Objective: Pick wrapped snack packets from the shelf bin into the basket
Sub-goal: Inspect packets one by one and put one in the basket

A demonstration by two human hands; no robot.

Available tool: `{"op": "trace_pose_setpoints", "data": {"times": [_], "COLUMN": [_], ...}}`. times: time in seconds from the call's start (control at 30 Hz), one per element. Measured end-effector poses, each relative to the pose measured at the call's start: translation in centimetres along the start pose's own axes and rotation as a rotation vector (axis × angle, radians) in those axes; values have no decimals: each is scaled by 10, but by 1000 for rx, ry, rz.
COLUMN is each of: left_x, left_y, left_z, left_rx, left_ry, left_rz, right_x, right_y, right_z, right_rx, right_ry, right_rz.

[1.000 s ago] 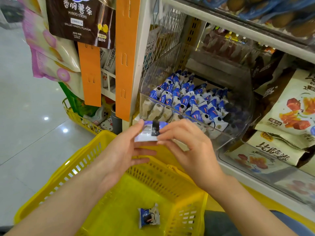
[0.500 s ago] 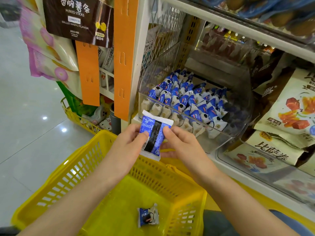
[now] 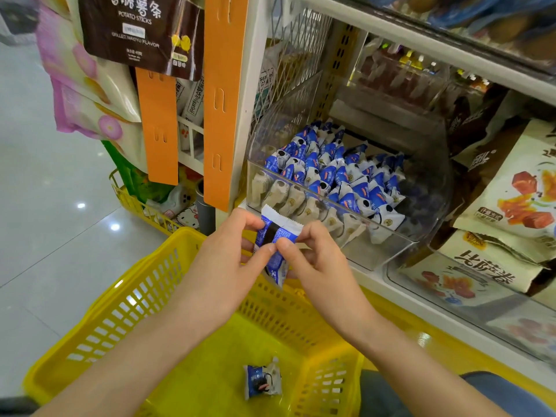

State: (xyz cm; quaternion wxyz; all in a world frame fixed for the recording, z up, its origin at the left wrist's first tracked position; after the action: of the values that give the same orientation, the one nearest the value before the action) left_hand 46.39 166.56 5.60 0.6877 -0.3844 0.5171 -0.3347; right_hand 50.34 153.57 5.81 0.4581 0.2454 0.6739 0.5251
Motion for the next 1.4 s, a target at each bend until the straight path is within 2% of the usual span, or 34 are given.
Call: {"op": "trace_pose_setpoints", "data": {"times": [0.13,0.33,0.43,0.57,0.7,0.83,1.03,1.13,1.27,1.33,1.4], "left_x": [-2,-2,0,0,-1,1,9,2,6,8,9], "left_y": [-5,-6,-6,-3,0,3,9,7,-1,-5,-8], "left_z": [-2,-8,-7,-5,-2,1,2,6,11,8,2], "left_rx": [42,66,63,36,39,34,-4,-56,-432,-467,-413], "left_ry": [20,-37,-28,-10,-16,-33,53,21,96,236,341], "left_rz": [71,265,313,333,275,194,164,-25,-749,-781,-703], "right_x": [1,4,8,11,10,7,1,0,-8,-12,-15], "right_y": [0,-1,-1,-1,0,-1,-7,-3,0,0,2], "right_z": [-2,-3,-2,-1,0,2,8,10,15,17,16], "right_rx": [-20,-82,-77,-57,-59,-63,2,-31,-14,46,85], "right_ry": [9,-14,25,91,69,30,-6,37,66,91,94], "right_rz": [-40,-97,-107,-176,-235,-197,48,130,133,187,210]}}
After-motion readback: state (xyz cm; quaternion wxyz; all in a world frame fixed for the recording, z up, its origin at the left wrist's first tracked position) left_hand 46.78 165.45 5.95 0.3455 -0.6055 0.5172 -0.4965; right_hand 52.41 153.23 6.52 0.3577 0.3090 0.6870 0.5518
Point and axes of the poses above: each hand's wrist, its own z-axis towards the middle knuckle, its own x-axis out of the palm, y = z × x, the point moved 3 cm from there along z, towards the middle knuckle, and after that the axes turned 4 degrees about y, right-handed, at the moved point
